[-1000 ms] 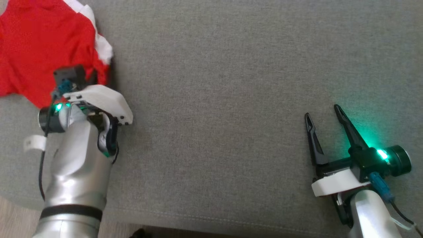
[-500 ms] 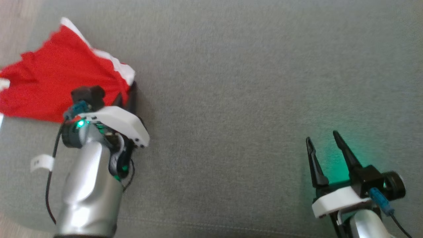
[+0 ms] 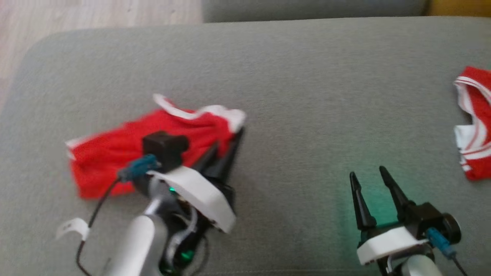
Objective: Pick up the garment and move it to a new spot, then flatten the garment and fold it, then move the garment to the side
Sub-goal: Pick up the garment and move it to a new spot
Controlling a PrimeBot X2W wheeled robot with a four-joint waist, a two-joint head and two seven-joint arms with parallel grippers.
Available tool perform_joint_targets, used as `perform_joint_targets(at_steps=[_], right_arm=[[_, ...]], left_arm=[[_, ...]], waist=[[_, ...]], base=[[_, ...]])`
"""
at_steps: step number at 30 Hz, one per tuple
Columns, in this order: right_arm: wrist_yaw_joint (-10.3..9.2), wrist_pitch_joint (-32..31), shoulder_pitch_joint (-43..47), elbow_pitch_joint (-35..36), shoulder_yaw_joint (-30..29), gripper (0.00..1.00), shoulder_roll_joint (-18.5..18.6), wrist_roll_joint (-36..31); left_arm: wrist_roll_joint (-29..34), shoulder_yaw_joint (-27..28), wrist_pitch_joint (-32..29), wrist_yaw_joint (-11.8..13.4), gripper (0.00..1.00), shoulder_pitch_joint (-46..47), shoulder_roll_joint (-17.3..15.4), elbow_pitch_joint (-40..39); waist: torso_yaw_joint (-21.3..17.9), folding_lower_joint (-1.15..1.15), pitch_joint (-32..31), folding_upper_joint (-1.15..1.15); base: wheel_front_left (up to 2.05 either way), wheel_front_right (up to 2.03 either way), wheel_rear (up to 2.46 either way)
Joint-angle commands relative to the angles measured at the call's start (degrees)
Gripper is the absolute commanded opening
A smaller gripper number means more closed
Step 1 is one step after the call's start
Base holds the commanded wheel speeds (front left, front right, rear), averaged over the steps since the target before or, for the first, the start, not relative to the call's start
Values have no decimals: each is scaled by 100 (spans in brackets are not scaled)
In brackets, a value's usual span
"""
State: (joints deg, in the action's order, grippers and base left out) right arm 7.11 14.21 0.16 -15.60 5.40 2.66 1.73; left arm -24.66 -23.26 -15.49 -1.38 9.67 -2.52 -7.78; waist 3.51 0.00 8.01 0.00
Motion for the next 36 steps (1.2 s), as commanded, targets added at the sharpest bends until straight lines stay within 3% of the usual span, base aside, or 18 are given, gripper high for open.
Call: perform_joint_targets(at_steps=[1, 9, 18, 21, 26, 29, 34, 35, 36], right_arm=[[37, 77, 26, 143, 173, 100, 22, 64], [37, 78, 45, 138, 255, 100, 22, 227], [37, 78, 61, 119, 295, 100, 22, 296], [37, 78, 61, 114, 284, 100, 22, 320], [37, 78, 31, 104, 301, 100, 22, 362], [37, 78, 22, 96, 286, 100, 22, 360], [37, 78, -9, 71, 272, 100, 22, 330], [37, 79, -16, 68, 274, 100, 22, 322], [37, 79, -23, 65, 275, 100, 22, 313]], left_arm=[[-139, -46, -103, 60, 0, 236, -39, -498], [-1174, -1042, -201, 530, 0, 883, -37, -1218], [-1887, -759, 255, 987, 0, 1891, -36, -812], [-1991, -369, 321, 1067, 0, 2070, -94, -353], [-1711, 414, 720, 1395, 0, 2078, -698, 1219], [-1545, 461, 846, 1510, 0, 1909, -880, 2012], [-1304, 302, 1077, 1644, 0, 1622, -893, 3098], [-1246, 249, 1153, 1646, 8, 1586, -879, 3271], [-1231, 231, 1265, 1633, 28, 1560, -829, 3404]], waist=[[-215, 0, -137, 0], [-780, 0, -260, 0], [-1219, 0, -297, 0], [-1298, 0, -283, 0], [-1362, 0, -204, 0], [-1321, 0, -138, 0], [-1176, 0, -63, 0], [-1144, 0, -54, 0], [-1108, 0, -46, 0]], base=[[0, 0, 0], [0, 0, 0], [0, 0, 0], [0, 0, 0], [0, 0, 0], [0, 0, 0], [0, 0, 0], [0, 0, 0], [0, 0, 0]])
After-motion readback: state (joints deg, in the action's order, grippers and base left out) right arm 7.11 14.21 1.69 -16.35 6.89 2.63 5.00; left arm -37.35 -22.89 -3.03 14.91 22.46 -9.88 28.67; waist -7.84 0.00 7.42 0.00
